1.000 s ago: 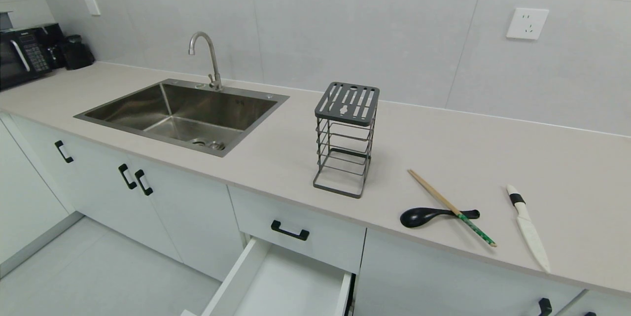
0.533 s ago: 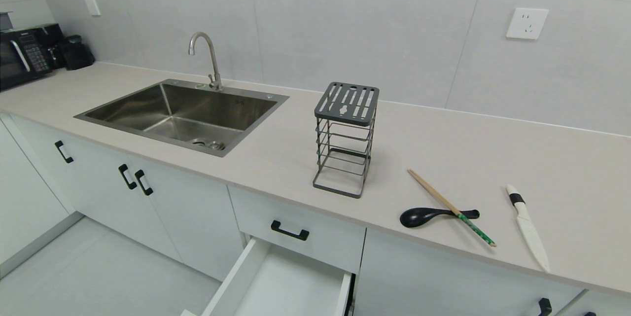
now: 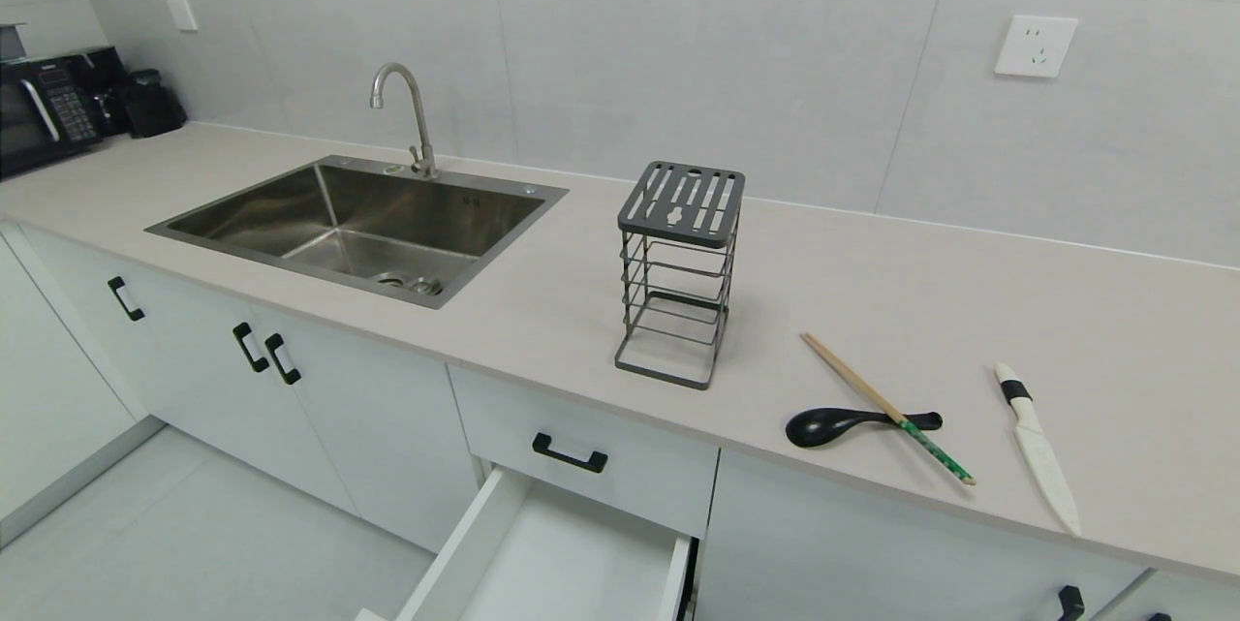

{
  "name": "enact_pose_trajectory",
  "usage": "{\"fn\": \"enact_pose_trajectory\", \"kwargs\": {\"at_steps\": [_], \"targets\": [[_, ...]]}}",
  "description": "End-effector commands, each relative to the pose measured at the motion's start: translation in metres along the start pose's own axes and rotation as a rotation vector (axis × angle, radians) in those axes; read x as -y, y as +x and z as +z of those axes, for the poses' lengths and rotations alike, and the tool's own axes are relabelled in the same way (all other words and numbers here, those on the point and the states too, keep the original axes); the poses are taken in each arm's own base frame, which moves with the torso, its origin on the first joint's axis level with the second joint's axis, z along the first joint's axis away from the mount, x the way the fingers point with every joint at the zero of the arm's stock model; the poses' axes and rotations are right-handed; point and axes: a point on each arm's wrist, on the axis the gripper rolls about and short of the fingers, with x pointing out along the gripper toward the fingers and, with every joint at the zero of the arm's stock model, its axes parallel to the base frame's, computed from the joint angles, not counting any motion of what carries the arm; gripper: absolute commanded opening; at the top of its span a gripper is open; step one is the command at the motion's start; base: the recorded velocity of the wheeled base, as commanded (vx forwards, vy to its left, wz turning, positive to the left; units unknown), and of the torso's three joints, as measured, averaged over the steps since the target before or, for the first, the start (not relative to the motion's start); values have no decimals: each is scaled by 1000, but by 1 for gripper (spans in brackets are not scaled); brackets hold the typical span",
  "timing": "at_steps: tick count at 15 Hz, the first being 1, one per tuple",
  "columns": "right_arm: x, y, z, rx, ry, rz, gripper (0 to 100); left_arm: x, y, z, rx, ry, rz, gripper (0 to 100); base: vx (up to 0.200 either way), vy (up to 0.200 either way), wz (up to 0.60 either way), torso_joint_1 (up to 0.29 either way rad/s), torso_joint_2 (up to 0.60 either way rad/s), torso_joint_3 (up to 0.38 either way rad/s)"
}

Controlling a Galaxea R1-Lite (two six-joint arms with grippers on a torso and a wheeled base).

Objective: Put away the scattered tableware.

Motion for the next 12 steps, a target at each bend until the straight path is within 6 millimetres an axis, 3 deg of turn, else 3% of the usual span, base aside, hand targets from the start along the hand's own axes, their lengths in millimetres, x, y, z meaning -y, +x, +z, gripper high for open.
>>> {"fn": "enact_pose_trajectory", "kwargs": {"at_steps": [1,9,11,12], "targets": [[0,0,0,0,12,0,100,0,0,0,-1,0,0,100,0,0,0,0,0,0],[0,0,1,17,1,21,100,0,0,0,-1,0,-1,100,0,0,0,0,0,0],[-1,-2,22,217,14,28,100,0,0,0,-1,0,-1,100,0,0,0,0,0,0],[-2,-4,26,235,4,57,100,0,0,0,-1,0,-1,100,0,0,0,0,0,0]]}}
